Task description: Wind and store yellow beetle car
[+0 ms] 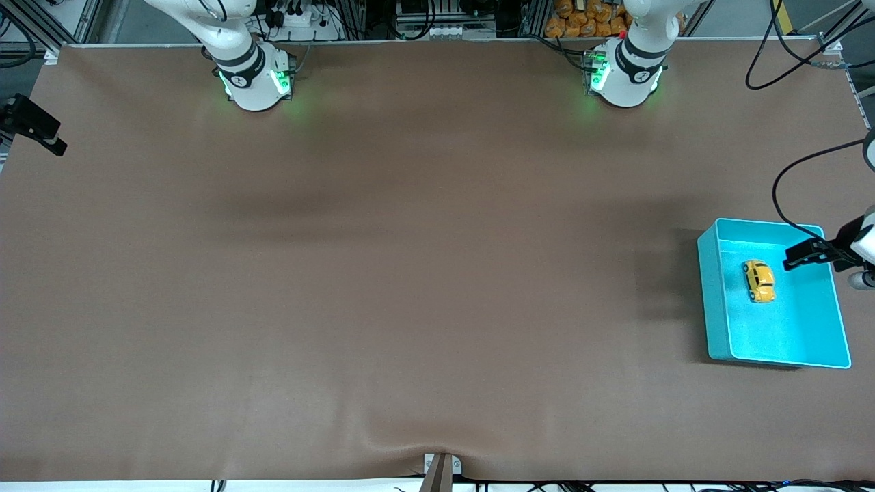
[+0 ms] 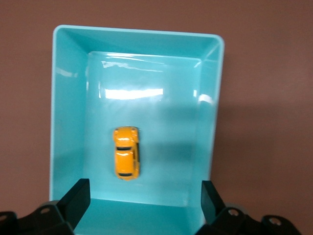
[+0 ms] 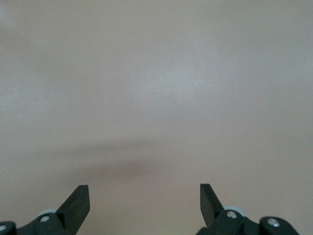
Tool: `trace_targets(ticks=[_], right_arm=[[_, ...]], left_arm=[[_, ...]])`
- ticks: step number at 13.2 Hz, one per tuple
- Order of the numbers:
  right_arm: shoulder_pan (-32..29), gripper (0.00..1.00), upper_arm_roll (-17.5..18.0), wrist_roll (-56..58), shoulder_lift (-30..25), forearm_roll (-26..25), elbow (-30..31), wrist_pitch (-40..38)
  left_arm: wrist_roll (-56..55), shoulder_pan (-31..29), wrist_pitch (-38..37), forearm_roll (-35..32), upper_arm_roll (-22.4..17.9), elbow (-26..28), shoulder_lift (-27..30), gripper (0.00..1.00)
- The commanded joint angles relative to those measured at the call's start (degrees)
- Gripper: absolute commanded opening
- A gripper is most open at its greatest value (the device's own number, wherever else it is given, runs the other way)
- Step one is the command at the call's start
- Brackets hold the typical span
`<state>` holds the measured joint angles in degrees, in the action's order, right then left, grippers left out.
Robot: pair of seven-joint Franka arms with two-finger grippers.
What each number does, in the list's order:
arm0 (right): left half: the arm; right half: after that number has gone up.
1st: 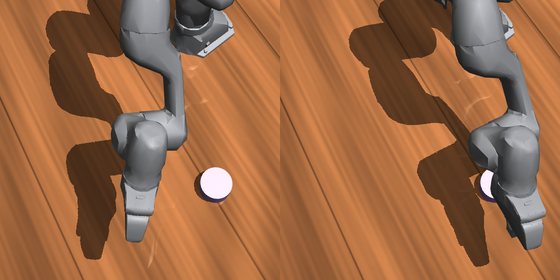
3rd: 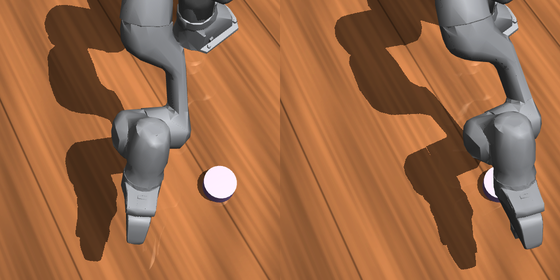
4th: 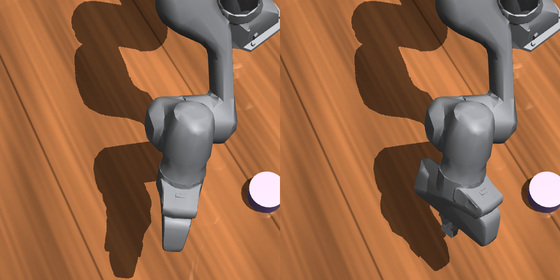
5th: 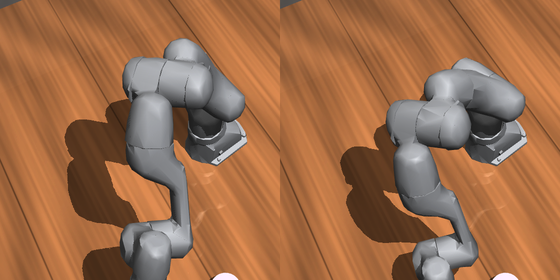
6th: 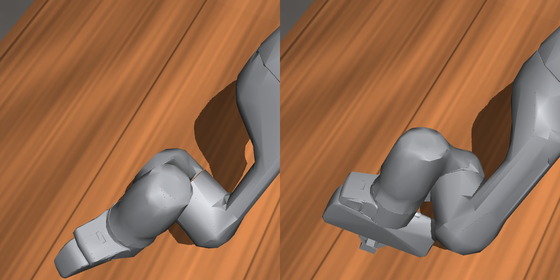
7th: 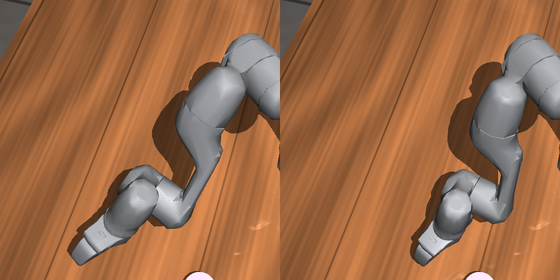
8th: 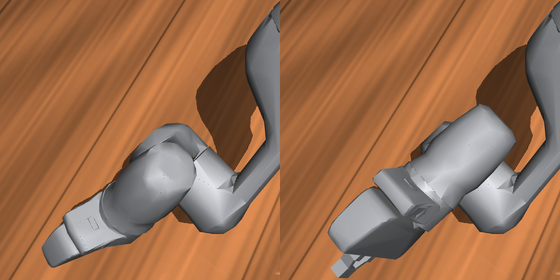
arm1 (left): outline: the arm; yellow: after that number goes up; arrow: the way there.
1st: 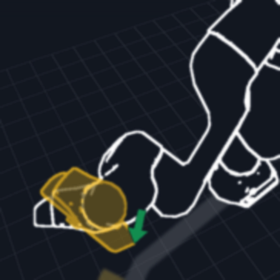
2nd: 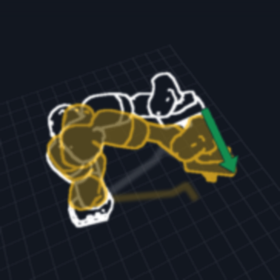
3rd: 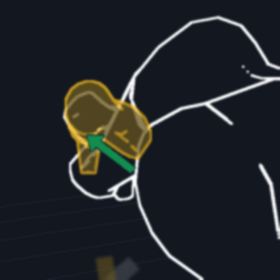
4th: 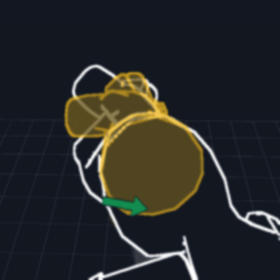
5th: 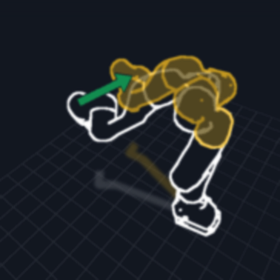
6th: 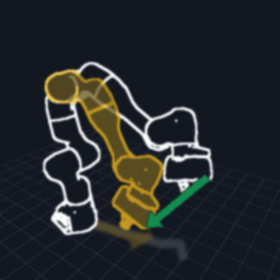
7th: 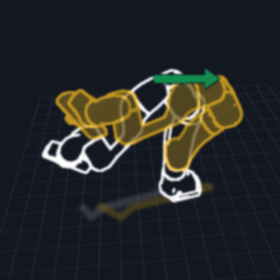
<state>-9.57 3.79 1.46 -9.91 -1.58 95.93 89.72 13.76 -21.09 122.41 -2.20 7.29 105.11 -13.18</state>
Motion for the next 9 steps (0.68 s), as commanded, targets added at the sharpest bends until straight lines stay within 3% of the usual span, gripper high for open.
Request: trace_targets(ticks=[1, 4, 9], right_arm=[[0.0, 1.0, 0.0, 0.1, -0.4, -0.3, 0.4, -0.5], [-0.3, 1.0, 0.1, -0.3, -0.4, -0.3, 0.2, -0.5], [-0.3, 1.0, 0.1, -0.5, -0.1, -0.3, -0.2, -1.2]], left_arm=[[-6.8, 2.3, -6.2, -0.4, 1.8, 1.2, 4.9, 1.0], [-14.2, 8.0, -9.5, -0.4, 1.5, 1.2, 8.5, 1.0], [-17.7, 14.9, -21.8, -0.3, 0.5, -1.9, 14.6, 1.0]])
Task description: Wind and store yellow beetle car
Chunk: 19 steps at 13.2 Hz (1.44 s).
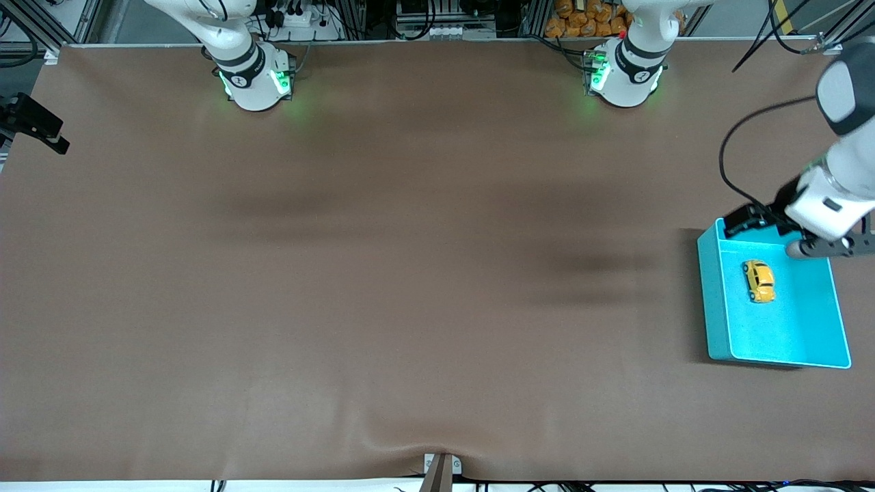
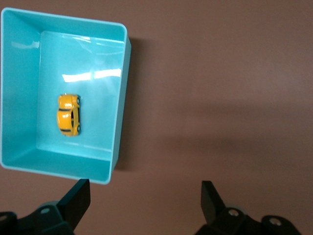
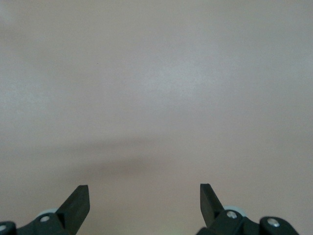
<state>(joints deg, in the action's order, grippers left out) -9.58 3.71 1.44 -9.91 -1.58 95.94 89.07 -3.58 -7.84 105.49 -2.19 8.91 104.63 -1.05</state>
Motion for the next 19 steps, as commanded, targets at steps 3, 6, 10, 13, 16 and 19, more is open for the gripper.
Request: trace_targets(ticks=[3, 6, 10, 13, 16, 19], right_arm=[[-0.3, 1.0, 0.2, -0.4, 0.6, -0.2, -1.4, -1.0], [-0.3, 1.0, 0.1, -0.5, 0.7, -0.2, -1.5, -1.3], [-0.3, 1.0, 0.1, -0.3, 0.7, -0.1, -1.5, -1.2], [0.0, 1.0, 0.1, 0.1, 0.4, -0.2, -3.5, -1.4], [2.0, 1.0, -1.1, -0.1, 0.3, -0.3, -3.7, -2.7], [1.6, 1.0, -1.3, 0.1, 0.2, -0.1, -4.3, -4.2]], left_arm=[[-0.5, 4.1, -13.4, 0.0, -1.2, -7.5, 2.3, 1.0], [-1.7, 8.1, -19.2, 3.2, -5.0, -11.6, 2.5, 1.0], [-0.8, 10.1, -25.3, 3.4, -6.9, -15.8, 3.8, 1.0], [0.5, 9.9, -25.4, 3.1, -6.5, -15.9, 4.4, 1.0], [5.1, 9.4, -24.9, 3.0, -7.0, -15.8, 5.7, 1.0], [5.3, 9.5, -22.6, 3.0, -6.5, -15.6, 5.9, 1.0]])
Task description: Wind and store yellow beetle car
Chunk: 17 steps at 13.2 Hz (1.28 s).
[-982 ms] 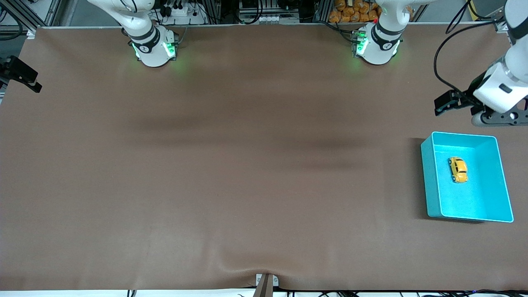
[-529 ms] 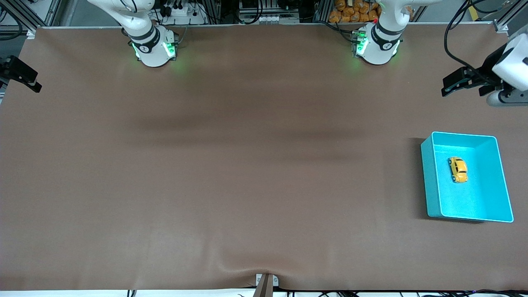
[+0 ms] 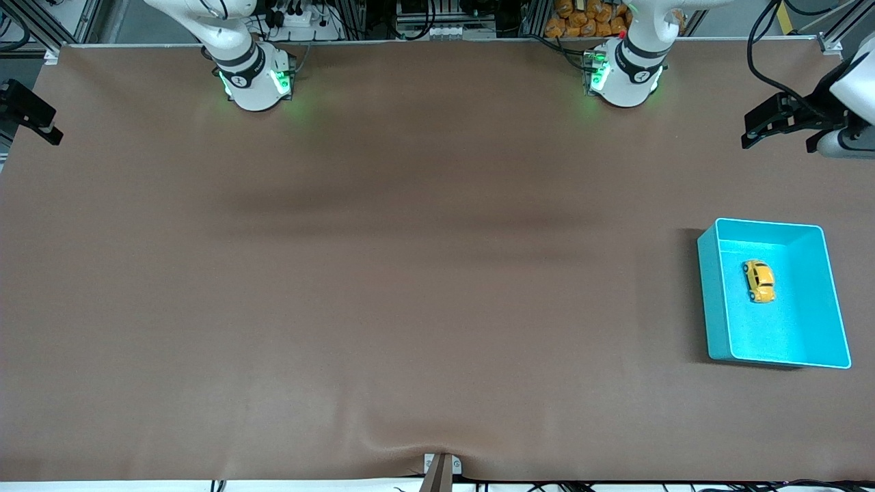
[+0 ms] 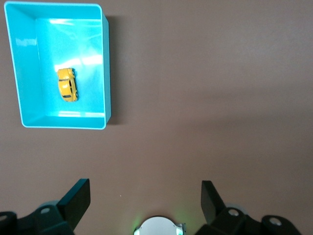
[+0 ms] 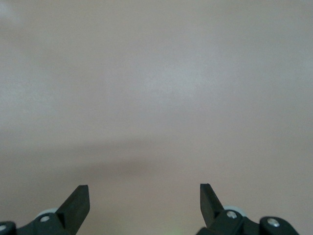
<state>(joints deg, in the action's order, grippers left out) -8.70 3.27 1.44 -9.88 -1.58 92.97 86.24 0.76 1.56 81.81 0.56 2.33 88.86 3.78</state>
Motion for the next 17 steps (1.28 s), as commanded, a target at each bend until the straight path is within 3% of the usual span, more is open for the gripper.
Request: trace_targets(ticks=[1, 4, 17], right_arm=[[0.8, 1.0, -0.9, 0.1, 0.2, -0.1, -1.3, -1.5], [0.7, 1.0, -0.8, -0.3, 0.2, 5.2, -1.2, -2.7], [1.3, 1.0, 0.4, 4.1, 0.4, 3.2, 0.4, -3.3]], left_arm=[[0.8, 0.1, 2.6, 0.3, 0.1, 0.1, 1.0, 1.0], [1.0, 0.2, 2.9, -0.9, 0.1, 0.3, 0.8, 1.0], [4.5, -0.1, 4.2, -0.9, -0.1, 0.3, 0.8, 1.0]])
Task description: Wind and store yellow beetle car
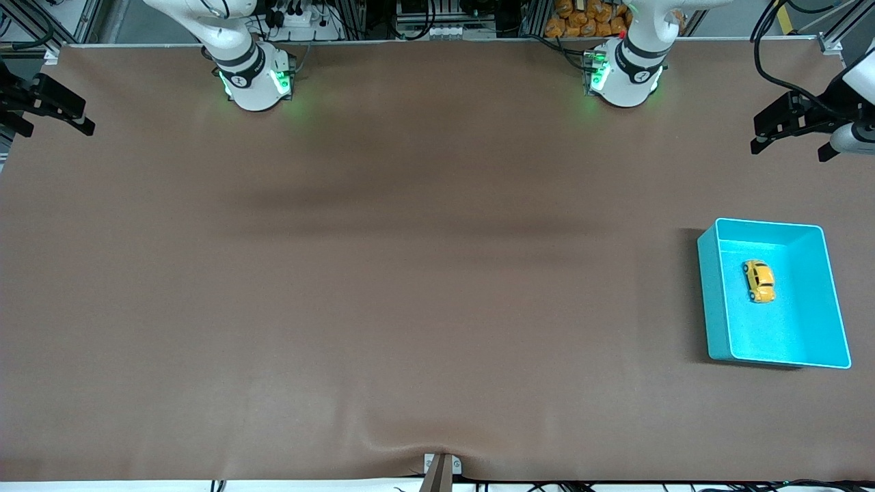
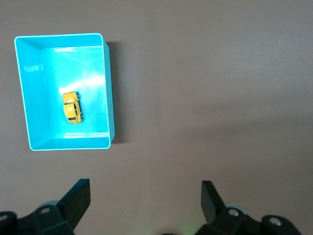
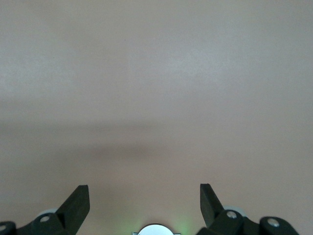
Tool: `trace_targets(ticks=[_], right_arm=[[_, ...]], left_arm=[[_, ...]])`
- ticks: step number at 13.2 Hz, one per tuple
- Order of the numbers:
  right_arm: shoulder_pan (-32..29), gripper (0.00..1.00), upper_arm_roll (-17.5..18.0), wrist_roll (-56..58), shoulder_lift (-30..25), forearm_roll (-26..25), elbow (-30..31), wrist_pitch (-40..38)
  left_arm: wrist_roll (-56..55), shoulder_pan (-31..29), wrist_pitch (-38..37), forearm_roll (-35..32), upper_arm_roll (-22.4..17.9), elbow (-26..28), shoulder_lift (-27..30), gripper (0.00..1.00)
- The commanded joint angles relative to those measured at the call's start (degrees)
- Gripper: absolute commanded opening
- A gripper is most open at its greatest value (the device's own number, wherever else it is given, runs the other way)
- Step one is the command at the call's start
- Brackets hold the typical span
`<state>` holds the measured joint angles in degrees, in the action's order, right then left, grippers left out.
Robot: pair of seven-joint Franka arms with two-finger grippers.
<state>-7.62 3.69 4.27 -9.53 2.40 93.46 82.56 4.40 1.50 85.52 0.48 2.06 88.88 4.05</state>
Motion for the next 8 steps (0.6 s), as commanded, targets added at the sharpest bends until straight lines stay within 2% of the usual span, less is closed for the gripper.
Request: trace_targets(ticks=[1, 8], right_arm=[[0.2, 1.0, -0.1, 1.3, 0.0, -0.8, -0.1, 0.5], [0.1, 1.0, -0.3, 1.4, 0.2, -0.7, 0.2, 4.4]], left_arm=[[0.9, 0.0, 0.5, -0.8, 0.1, 0.2, 0.6, 1.0], [0.8, 0.0, 0.4, -0.8, 0.2, 0.2, 0.6, 1.0]])
